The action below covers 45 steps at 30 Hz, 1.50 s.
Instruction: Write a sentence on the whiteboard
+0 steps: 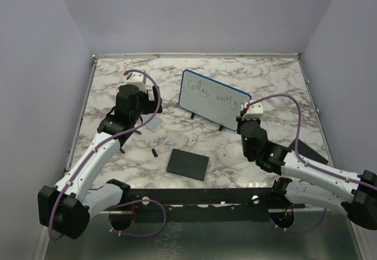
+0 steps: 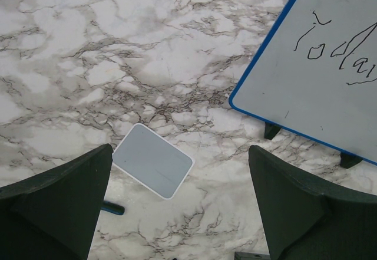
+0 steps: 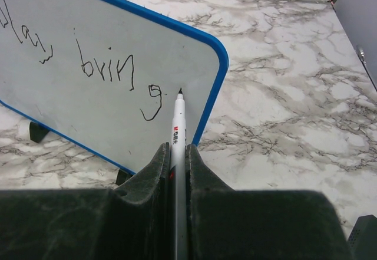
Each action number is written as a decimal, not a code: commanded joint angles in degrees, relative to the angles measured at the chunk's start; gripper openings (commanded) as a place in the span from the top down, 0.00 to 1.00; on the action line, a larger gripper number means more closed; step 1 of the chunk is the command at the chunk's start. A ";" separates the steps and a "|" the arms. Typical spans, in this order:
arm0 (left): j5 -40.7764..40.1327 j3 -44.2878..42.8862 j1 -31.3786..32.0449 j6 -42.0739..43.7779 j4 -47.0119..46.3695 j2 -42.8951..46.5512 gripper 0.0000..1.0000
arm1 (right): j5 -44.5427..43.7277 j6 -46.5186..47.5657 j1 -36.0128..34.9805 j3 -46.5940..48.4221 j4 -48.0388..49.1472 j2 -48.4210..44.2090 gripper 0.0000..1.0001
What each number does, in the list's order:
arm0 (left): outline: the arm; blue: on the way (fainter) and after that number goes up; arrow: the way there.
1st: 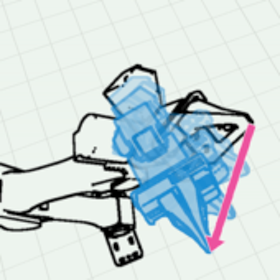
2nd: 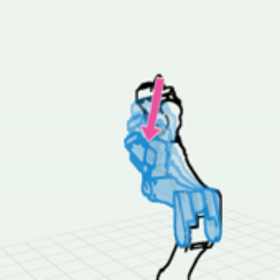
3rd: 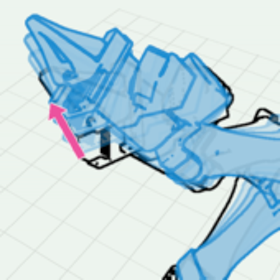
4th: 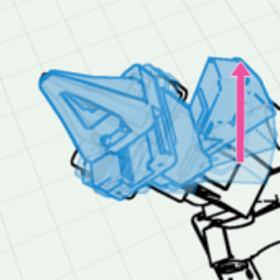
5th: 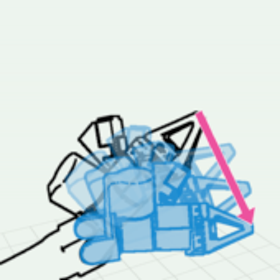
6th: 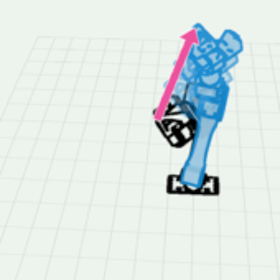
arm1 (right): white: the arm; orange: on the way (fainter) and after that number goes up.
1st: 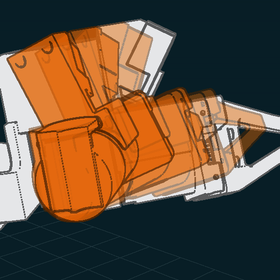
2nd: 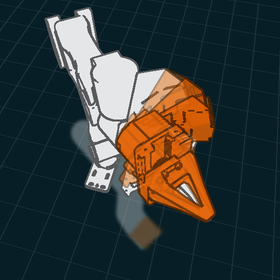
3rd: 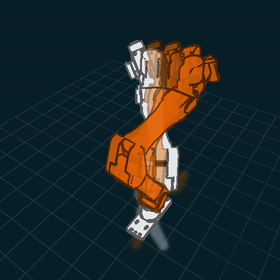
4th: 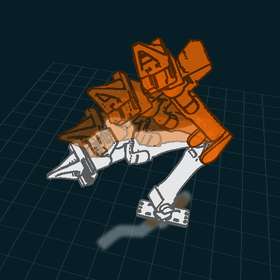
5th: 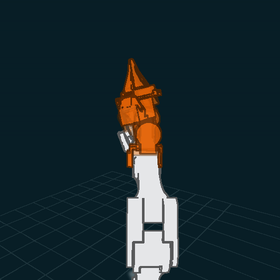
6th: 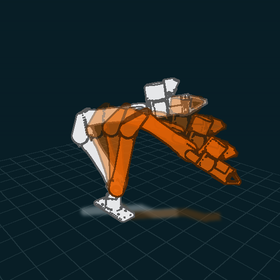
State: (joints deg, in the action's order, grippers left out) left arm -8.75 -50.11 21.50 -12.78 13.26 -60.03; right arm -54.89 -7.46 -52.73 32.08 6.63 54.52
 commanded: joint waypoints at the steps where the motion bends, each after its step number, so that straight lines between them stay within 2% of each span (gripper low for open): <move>1: 0.94 0.54 0.12 -0.05 -0.80 0.71 0.01 | -0.49 0.03 0.69 -0.71 1.71 0.79 1.00; 13: 0.84 0.54 0.19 -0.02 -0.78 0.79 0.01 | 1.75 0.72 1.11 -0.01 3.06 3.25 1.00; 33: 1.02 0.54 0.17 -0.11 -0.86 1.23 0.01 | 0.27 -4.79 1.12 -1.01 -4.87 -0.75 1.00; 45: 1.02 0.54 0.21 -0.09 -0.78 1.19 0.01 | 0.72 -5.66 1.13 -1.66 -4.19 0.64 1.00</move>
State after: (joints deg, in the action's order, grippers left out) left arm -8.73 -50.11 21.50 -12.80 13.26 -59.99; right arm -53.43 -12.43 -52.01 31.44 2.79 54.37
